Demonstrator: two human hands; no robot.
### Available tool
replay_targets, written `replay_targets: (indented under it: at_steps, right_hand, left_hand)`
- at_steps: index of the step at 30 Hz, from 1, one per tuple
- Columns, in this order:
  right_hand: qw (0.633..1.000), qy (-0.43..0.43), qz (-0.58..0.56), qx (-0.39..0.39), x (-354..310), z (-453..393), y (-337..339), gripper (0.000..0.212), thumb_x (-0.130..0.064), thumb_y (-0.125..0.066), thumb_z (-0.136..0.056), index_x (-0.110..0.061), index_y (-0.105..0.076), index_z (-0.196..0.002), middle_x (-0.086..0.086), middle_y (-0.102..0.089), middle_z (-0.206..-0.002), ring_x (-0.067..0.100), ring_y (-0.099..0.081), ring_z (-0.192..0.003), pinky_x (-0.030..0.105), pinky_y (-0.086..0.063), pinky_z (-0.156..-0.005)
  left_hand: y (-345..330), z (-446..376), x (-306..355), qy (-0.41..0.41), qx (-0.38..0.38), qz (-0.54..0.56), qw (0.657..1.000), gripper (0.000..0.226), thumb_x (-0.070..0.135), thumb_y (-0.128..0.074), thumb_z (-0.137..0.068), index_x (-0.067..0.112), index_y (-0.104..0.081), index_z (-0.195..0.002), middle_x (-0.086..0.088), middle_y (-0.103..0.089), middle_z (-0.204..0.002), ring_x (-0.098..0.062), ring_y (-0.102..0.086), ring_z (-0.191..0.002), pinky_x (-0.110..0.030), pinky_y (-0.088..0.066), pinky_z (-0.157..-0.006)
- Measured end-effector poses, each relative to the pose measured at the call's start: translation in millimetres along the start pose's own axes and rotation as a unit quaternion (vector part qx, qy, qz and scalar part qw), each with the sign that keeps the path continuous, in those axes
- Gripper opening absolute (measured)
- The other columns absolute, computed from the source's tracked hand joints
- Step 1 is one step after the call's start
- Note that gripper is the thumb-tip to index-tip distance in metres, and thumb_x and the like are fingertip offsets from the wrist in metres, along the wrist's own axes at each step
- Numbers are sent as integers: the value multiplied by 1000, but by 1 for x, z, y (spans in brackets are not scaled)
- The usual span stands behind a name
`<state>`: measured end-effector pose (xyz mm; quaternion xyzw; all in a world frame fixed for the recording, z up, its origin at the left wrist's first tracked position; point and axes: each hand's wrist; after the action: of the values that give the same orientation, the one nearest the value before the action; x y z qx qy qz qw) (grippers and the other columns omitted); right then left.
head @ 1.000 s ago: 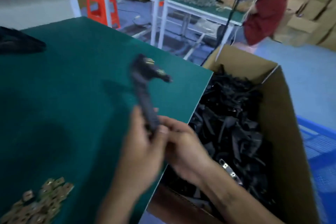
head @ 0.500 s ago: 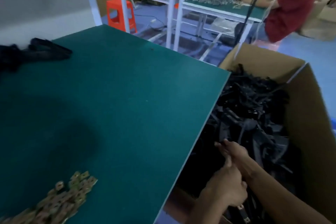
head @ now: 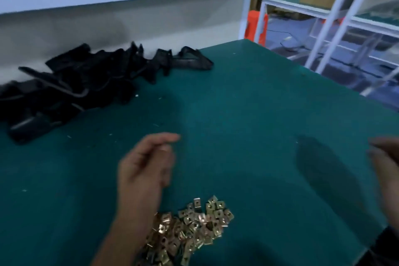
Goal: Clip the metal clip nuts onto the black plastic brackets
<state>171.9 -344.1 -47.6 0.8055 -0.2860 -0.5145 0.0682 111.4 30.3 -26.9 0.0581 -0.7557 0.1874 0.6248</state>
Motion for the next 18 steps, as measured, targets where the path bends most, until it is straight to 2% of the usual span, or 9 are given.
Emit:
replay_targets:
  at_steps: [2,4,6,10,11,13,15,16,18]
  right_hand:
    - [996,27,56,-71,-35,-30,-63,16,-24,-62,-91,-29,-72,-102,-16,-69,-97,-3,-62,-91,6,-45,-80]
    - [970,103,119,-186,-45,-70,-136,18,-7,-67,-91,-16,-76,-103,-4,-71,-104,4,-62,-94,8,-43,-86]
    - [941,155,156,-258,-58,-112,-213,24,6,-63,-88,-6,-78,-103,8,-74,-110,20,-66,-102,19,-43,-95]
    - [929,213,194,-232,-72,-189,-326,29,8,-55,-85,0,-75,-104,21,-71,-112,38,-63,-109,39,-51,-95]
    - [933,198,213,-214,-73,-204,-349,29,2,-55,-88,-3,-72,-111,21,-67,-118,39,-58,-115,42,-50,-97]
    - [931,124,279,-201,-76,-226,-386,39,-13,-58,-93,-12,-56,-131,18,-55,-137,39,-38,-139,47,-43,-105]
    - [887,82,380,-247,-78,-237,-406,55,-25,-62,-94,-21,-39,-144,10,-43,-151,37,-19,-149,57,-33,-110]
    - [859,86,432,-259,-79,-240,-409,54,-28,-63,-93,-21,-40,-142,10,-44,-149,37,-23,-146,59,-31,-109]
    - [809,152,525,-215,-78,-240,-405,41,-29,-63,-91,-15,-55,-128,14,-55,-130,36,-38,-131,59,-32,-106]
  left_hand:
    - [53,-19,-12,0,127,17,992,28,1,-51,-99,14,-71,-86,1,-34,-57,-14,-25,-51,-24,-23,-45]
    - [72,-24,-23,11,170,55,984,31,3,-45,-102,13,-67,-82,3,-29,-57,-15,-20,-50,-22,-24,-43]
    - [73,-29,-28,25,175,46,983,21,10,-50,-93,14,-65,-79,4,-31,-55,-13,-22,-47,-21,-24,-42]
    - [62,-32,-31,8,100,-88,991,15,30,-65,-80,17,-67,-72,12,-44,-53,-7,-31,-45,-20,-26,-44]
    - [66,-32,-32,15,98,-84,992,20,36,-65,-79,17,-66,-72,11,-41,-52,-9,-29,-45,-20,-26,-44]
    - [77,-35,-30,53,113,9,992,24,36,-66,-80,13,-64,-74,6,-33,-52,-15,-22,-45,-24,-23,-43]
    - [83,-36,-28,77,110,92,987,20,30,-64,-83,12,-62,-77,5,-27,-53,-16,-17,-46,-22,-21,-44]
    - [82,-36,-28,75,95,87,989,19,31,-63,-81,13,-62,-77,5,-26,-52,-15,-17,-46,-22,-19,-44]
    - [79,-34,-27,61,48,35,996,22,38,-64,-78,16,-65,-78,6,-26,-51,-14,-17,-45,-25,-18,-46]
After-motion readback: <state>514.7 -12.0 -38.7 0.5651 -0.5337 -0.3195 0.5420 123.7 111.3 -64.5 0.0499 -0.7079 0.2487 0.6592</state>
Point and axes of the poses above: each hand's wrist, its own z-axis away from the middle knuckle, its own y-axis out of the back of the hand, x = y × z
